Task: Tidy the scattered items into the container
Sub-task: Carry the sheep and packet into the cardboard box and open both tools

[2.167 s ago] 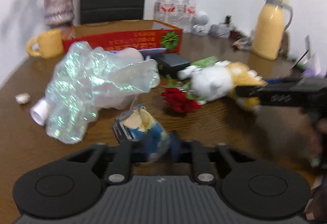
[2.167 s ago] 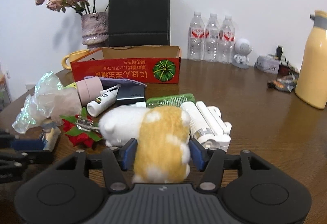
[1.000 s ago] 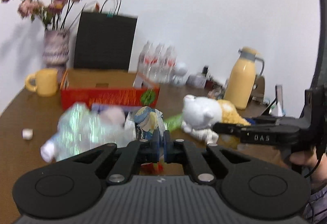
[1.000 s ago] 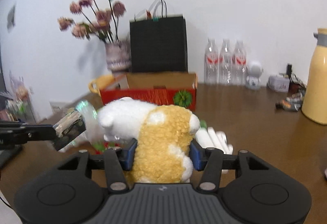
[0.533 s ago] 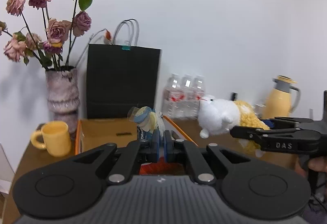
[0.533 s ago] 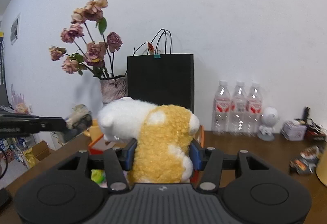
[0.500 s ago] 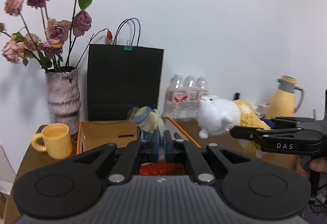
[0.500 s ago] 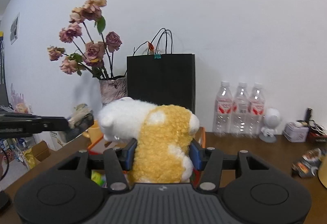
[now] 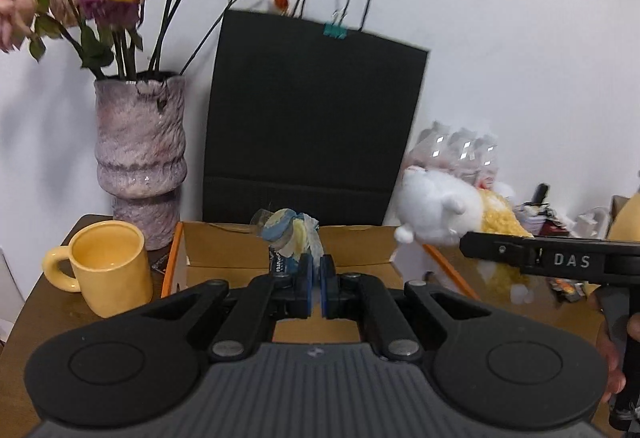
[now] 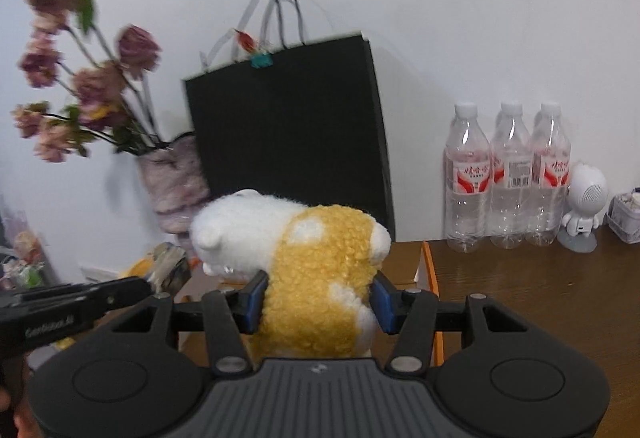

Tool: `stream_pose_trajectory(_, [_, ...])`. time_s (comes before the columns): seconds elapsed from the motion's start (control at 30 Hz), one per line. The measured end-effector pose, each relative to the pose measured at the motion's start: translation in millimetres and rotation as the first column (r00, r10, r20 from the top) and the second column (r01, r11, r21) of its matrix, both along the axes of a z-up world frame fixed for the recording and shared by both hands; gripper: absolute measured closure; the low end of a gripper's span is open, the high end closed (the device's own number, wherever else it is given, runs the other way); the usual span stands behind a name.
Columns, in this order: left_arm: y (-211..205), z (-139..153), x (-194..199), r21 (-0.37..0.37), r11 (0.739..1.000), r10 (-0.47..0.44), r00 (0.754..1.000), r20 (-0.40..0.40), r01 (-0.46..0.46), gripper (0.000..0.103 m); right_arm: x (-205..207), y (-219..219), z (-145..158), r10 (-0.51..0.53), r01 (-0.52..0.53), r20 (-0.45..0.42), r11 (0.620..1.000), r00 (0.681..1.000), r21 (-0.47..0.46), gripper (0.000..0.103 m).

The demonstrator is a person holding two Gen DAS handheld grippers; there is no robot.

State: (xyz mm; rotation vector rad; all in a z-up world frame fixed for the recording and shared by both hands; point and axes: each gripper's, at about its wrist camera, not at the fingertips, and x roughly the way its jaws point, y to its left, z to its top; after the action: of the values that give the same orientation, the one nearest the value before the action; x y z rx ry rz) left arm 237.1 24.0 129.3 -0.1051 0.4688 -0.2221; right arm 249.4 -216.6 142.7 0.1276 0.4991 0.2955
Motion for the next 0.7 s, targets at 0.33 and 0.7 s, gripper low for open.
stream_pose_trajectory(0.33, [2.6, -22.7, 38.4, 0.044, 0.999, 0.001, 0.988, -0.156, 0.006, 0.028, 50.4, 22.7, -35.4, -0.055, 0.043, -0.129, 0.994, 0.990, -0.097, 0.021])
stream_pose_trajectory(0.7, [-3.7, -34.7, 41.9, 0.153, 0.988, 0.046, 0.959, -0.281, -0.003, 0.000, 69.4, 22.9, -55.8, -0.165, 0.087, -0.358, 0.971, 0.919, -0.224, 0.000])
